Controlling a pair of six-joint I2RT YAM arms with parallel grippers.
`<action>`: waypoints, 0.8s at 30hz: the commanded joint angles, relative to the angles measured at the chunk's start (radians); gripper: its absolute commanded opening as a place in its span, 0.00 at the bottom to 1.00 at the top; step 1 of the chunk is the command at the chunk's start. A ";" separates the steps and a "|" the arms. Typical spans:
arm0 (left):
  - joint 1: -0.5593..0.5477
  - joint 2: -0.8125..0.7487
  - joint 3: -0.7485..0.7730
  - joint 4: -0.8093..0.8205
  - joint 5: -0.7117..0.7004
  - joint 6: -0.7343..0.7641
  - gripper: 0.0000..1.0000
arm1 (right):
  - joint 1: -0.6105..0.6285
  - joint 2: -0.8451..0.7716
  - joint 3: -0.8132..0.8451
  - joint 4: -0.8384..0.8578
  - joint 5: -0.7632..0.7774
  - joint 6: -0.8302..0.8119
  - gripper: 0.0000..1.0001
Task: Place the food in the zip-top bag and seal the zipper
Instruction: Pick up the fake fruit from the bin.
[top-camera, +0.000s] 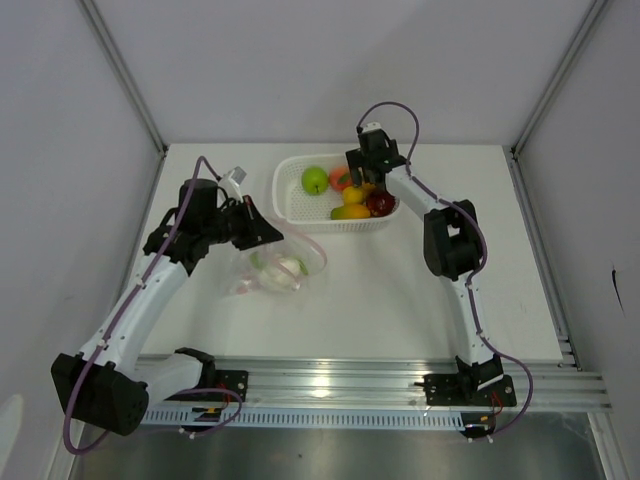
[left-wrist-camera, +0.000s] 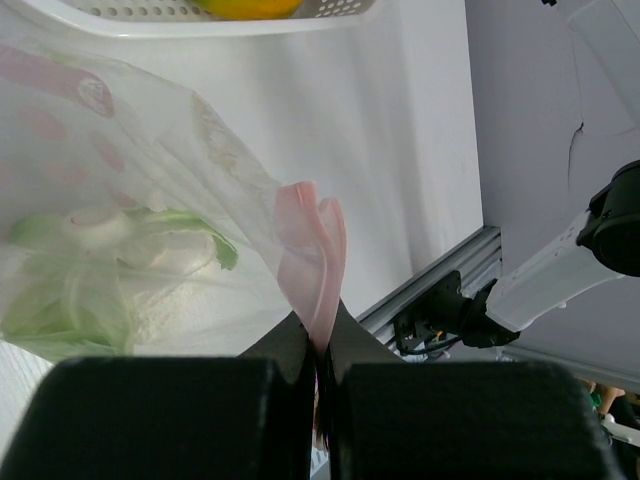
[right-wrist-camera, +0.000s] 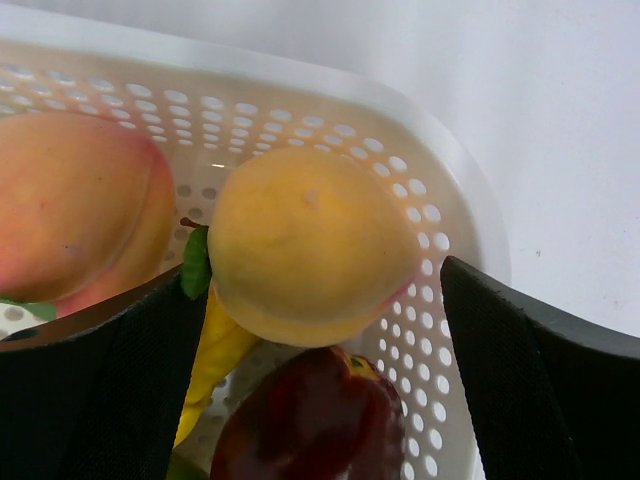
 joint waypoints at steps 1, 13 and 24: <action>0.005 0.002 0.004 0.037 0.028 -0.011 0.00 | -0.005 0.024 0.054 0.043 -0.010 -0.025 0.97; 0.005 -0.012 -0.002 0.022 0.027 -0.011 0.01 | -0.022 0.024 0.022 0.056 -0.115 0.070 0.86; 0.005 -0.040 -0.019 0.013 0.034 -0.006 0.01 | -0.025 0.004 0.073 0.056 -0.124 0.071 0.21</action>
